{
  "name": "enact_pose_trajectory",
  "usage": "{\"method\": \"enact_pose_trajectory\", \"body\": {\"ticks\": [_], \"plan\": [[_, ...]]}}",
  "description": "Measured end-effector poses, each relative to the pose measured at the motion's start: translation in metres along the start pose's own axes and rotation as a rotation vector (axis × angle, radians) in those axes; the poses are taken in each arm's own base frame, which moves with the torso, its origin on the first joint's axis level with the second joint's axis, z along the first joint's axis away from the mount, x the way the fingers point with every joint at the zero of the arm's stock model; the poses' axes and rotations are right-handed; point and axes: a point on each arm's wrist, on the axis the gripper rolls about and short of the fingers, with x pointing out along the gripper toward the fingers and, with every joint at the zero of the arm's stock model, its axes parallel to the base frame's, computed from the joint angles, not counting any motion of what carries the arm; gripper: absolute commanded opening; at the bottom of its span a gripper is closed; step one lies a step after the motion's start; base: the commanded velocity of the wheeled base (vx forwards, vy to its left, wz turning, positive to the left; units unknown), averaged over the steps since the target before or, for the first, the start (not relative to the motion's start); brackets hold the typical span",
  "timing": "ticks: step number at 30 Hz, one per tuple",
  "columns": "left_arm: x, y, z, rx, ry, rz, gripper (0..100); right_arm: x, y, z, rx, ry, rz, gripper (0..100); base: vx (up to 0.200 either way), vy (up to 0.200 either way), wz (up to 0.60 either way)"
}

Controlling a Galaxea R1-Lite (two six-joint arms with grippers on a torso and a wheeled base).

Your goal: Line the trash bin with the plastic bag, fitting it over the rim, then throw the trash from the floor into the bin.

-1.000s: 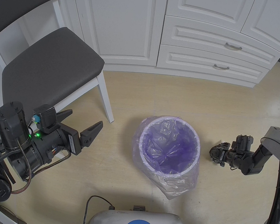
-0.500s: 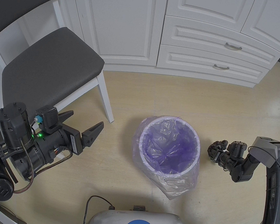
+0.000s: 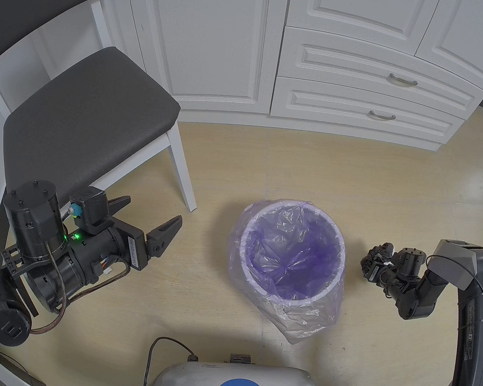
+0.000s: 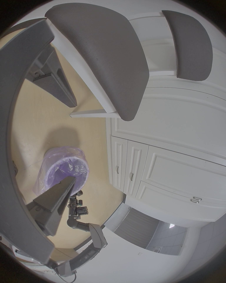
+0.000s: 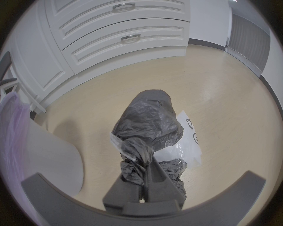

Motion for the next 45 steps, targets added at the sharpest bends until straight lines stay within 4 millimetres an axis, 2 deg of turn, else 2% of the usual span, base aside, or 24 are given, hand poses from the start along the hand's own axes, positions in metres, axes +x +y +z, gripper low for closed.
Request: {"method": "enact_pose_trajectory", "body": {"ticks": [11, 17, 29, 40, 45], "plan": [[-0.001, 0.0, 0.0, 0.004, -0.001, 0.004, 100, -0.013, 0.002, 0.003, -0.065, -0.016, 0.023, 0, 0.0, 0.0, 0.0], [-0.002, 0.0, 0.001, 0.004, -0.004, 0.006, 100, -0.029, 0.014, 0.013, -0.082, 0.007, 0.048, 0, 0.0, 0.0, 0.0], [-0.004, -0.001, 0.002, 0.005, -0.008, 0.001, 100, -0.069, 0.042, 0.043, -0.121, 0.03, 0.093, 0, 0.0, 0.0, 0.0], [-0.004, -0.002, 0.001, 0.006, -0.005, -0.004, 100, -0.104, 0.054, 0.079, -0.13, 0.024, 0.107, 0, 0.0, 0.0, 0.0], [-0.004, -0.003, 0.001, 0.005, -0.005, -0.005, 100, -0.116, 0.06, 0.087, -0.136, 0.004, 0.122, 0, 0.0, 0.0, 0.0]]}}
